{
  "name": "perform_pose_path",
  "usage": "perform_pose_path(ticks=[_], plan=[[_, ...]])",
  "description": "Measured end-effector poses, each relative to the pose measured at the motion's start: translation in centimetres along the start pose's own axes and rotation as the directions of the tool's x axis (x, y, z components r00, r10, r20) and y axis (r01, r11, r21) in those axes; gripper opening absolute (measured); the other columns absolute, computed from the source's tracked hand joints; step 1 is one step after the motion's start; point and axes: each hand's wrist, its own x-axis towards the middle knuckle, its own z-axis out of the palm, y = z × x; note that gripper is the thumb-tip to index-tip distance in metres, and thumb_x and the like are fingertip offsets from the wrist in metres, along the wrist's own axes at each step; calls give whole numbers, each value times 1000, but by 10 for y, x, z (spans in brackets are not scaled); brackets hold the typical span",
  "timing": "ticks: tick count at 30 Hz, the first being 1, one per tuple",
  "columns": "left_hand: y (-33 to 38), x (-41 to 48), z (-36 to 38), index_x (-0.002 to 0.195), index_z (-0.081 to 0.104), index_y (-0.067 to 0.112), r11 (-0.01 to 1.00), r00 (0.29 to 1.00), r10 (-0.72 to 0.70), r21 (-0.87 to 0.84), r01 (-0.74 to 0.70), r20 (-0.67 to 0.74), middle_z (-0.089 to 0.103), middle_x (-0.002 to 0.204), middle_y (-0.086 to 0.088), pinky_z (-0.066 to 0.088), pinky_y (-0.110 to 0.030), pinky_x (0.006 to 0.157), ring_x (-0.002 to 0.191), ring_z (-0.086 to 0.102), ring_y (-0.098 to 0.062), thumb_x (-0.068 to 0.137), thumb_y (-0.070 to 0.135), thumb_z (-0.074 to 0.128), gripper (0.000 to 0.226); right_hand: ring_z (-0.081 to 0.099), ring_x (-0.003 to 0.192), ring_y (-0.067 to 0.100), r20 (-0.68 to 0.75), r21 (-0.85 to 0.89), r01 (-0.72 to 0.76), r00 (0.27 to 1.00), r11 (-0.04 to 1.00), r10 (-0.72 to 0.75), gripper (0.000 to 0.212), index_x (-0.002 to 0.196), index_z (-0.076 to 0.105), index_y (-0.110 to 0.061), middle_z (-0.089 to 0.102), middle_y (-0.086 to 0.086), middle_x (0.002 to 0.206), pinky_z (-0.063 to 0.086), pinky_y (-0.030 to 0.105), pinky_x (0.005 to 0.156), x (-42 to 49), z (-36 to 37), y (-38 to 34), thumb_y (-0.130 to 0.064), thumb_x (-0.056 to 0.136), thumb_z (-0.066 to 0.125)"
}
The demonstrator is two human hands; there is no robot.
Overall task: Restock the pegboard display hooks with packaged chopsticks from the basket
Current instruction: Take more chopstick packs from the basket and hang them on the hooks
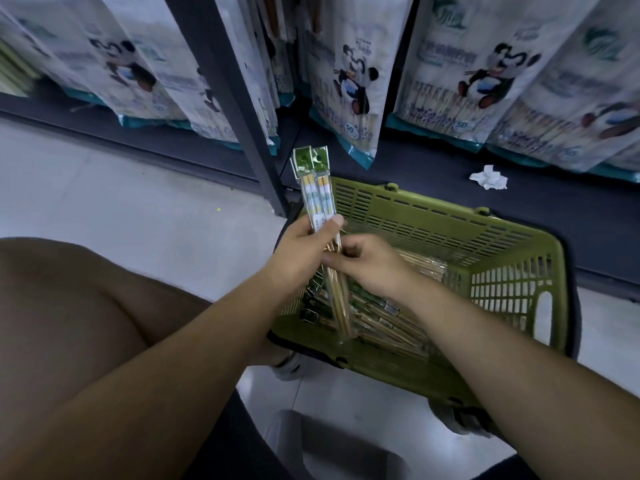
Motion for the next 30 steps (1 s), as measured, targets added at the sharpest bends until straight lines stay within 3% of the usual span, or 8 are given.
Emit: perform_pose_path(ticks=[3, 5, 8, 10, 14, 17, 23, 30], plan=[[7, 4, -3, 112, 66, 12, 989, 998, -13, -149, 4, -55, 76, 108, -3, 58, -34, 88, 105, 71, -18, 106, 26, 55, 18, 64, 73, 11, 61, 42, -124, 991, 991, 122, 25, 89, 79, -33, 73, -6, 80, 43, 27, 67, 0, -4, 15, -56, 80, 76], [13, 9, -11, 114, 57, 9, 980, 999, -25, -198, 16, -45, 79, 98, -8, 61, -43, 85, 96, 76, -25, 108, 25, 50, 18, 69, 91, 4, 62, -111, -183, 980, 977, 190, 25, 95, 75, -45, 75, -18, 93, 51, 27, 79, -1, -12, 39, -63, 77, 76], [16, 13, -24, 101, 52, 9, 989, 997, -41, -142, 32, -59, 73, 72, -5, 60, -37, 57, 57, 68, -24, 109, 27, 50, 20, 67, 104, 16, -7, -446, -268, 955, 854, 296, 27, 112, 72, -25, 69, -8, 105, 53, 33, 91, -3, -20, 92, -38, 89, 77], [12, 15, -30, 96, 52, 9, 999, 998, -26, -32, 24, -62, 68, 66, -2, 50, -30, 47, 45, 55, -20, 108, 28, 53, 22, 64, 102, 19, -14, -551, -308, 933, 775, 360, 25, 115, 69, -21, 68, 0, 111, 51, 30, 84, -9, -16, 123, -31, 92, 74], [-1, 14, -35, 95, 55, 12, 988, 1000, -11, 156, 7, 21, 65, 64, 3, 42, -25, 41, 42, 49, -14, 107, 30, 55, 21, 63, 100, 21, 37, -673, -280, 912, 685, 408, 31, 122, 65, -24, 68, 2, 116, 49, 30, 77, -15, 4, 155, -33, 93, 71], [-3, 15, -35, 95, 54, 15, 987, 999, 9, 158, -15, 42, 63, 64, 1, 43, -25, 40, 42, 49, -15, 106, 28, 56, 18, 64, 104, 24, 62, -765, -211, 917, 609, 395, 30, 125, 64, -20, 67, 7, 122, 53, 34, 87, -15, 18, 169, -23, 95, 67], [0, 18, -31, 94, 54, 16, 990, 999, 11, 141, -15, 31, 61, 65, -2, 43, -26, 40, 43, 48, -15, 107, 25, 56, 16, 65, 95, 26, 108, -835, -161, 890, 526, 443, 20, 116, 66, -14, 68, 11, 111, 53, 34, 79, -9, 18, 172, -21, 98, 64], [1, 18, -30, 101, 56, 12, 992, 1000, 7, 128, -6, -6, 62, 68, -3, 47, -27, 41, 43, 50, -15, 106, 26, 56, 15, 62, 97, 22, 136, -773, -220, 858, 595, 495, 22, 117, 65, -16, 66, 6, 111, 52, 34, 81, -11, 13, 168, -23, 96, 67]])
